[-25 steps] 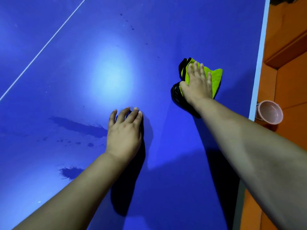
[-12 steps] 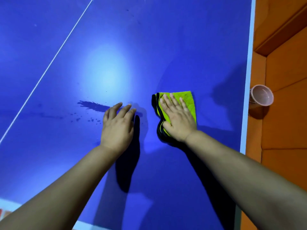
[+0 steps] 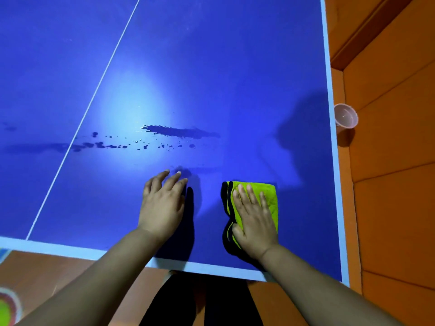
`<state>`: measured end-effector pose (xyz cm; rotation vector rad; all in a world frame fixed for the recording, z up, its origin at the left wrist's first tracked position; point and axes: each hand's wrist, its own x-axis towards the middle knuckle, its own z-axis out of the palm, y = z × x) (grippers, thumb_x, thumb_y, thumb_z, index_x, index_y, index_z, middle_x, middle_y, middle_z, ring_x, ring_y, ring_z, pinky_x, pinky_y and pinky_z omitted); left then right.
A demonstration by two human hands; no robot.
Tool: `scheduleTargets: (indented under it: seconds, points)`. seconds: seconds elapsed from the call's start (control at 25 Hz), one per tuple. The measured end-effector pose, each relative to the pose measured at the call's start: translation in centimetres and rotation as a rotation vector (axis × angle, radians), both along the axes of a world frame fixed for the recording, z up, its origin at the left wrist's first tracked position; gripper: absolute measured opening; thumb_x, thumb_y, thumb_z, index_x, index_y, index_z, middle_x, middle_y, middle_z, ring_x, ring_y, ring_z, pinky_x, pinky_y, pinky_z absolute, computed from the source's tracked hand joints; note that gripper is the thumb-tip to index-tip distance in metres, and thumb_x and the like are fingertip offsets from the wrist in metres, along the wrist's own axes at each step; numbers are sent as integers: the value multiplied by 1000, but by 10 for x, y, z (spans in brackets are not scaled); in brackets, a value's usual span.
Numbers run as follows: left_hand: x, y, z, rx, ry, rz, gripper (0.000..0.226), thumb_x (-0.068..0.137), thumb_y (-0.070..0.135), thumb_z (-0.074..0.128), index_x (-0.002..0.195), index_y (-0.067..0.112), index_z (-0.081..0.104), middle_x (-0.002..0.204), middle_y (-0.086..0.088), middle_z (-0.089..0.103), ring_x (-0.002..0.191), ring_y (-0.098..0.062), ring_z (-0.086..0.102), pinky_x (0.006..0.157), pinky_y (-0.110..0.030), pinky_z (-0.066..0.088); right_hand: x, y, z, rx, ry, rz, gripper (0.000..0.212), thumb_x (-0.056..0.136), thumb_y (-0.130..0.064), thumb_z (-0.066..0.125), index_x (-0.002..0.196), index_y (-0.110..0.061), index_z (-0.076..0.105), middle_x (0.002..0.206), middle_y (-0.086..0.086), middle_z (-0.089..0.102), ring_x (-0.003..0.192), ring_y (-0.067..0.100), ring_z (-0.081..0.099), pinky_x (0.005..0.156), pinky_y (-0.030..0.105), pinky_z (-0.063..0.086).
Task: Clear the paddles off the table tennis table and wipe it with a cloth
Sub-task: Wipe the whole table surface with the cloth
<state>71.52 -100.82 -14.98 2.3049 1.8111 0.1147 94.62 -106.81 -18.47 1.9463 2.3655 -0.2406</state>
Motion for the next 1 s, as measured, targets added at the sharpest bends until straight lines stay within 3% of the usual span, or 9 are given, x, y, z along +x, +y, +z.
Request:
scheduleTargets:
  seconds: [0.16, 0.36, 0.48, 0.68, 0.84, 1.0]
  points:
    - [-7, -17, -5, -38, -14, -14, 45, 81, 28, 36, 111, 13, 65, 124, -8, 61, 116, -36, 50, 95, -41, 23, -41, -45, 0, -40, -37, -235, 80, 73, -39, 40, 144, -4, 37, 152, 14, 33, 143, 29, 20, 112, 51, 15]
    - [-3, -13, -10, -81, -51, -6, 48, 78, 30, 36, 116, 15, 62, 129, -6, 57, 118, -29, 38, 97, -39, 22, -62, -24, 0, -76, -62, -430, 81, 74, -40, 38, 145, 0, 34, 152, 17, 31, 143, 32, 20, 113, 51, 13]
    - [4, 12, -15, -68, -57, 10, 47, 78, 29, 40, 118, 16, 60, 131, -7, 55, 119, -28, 35, 98, -40, 23, -69, 28, -5, -55, -59, -586, 82, 77, -42, 31, 146, 2, 29, 154, 19, 26, 145, 34, 18, 114, 53, 9]
    - [18, 79, -11, -61, -70, 96, 49, 80, 30, 48, 126, 16, 56, 137, -9, 49, 123, -34, 39, 101, -42, 19, -57, 139, -4, -83, -15, -699, 91, 88, -58, 35, 151, -3, 0, 160, 15, -5, 147, 31, -13, 116, 51, -11]
    - [31, 145, -11, -74, -49, 108, 48, 89, 28, 50, 135, 15, 47, 146, -9, 38, 134, -32, 30, 109, -45, 15, -41, 219, -4, -44, 10, -735, 92, 89, -59, 37, 151, -3, -1, 160, 14, -6, 146, 31, -13, 116, 52, -10]
    - [41, 210, -16, -52, 11, 105, 53, 94, 27, 44, 144, 12, 32, 153, -6, 24, 141, -24, 16, 114, -38, 1, -13, 307, -8, -25, -4, -739, 87, 90, -53, 35, 151, -3, 0, 160, 13, -4, 147, 30, -12, 117, 51, -9]
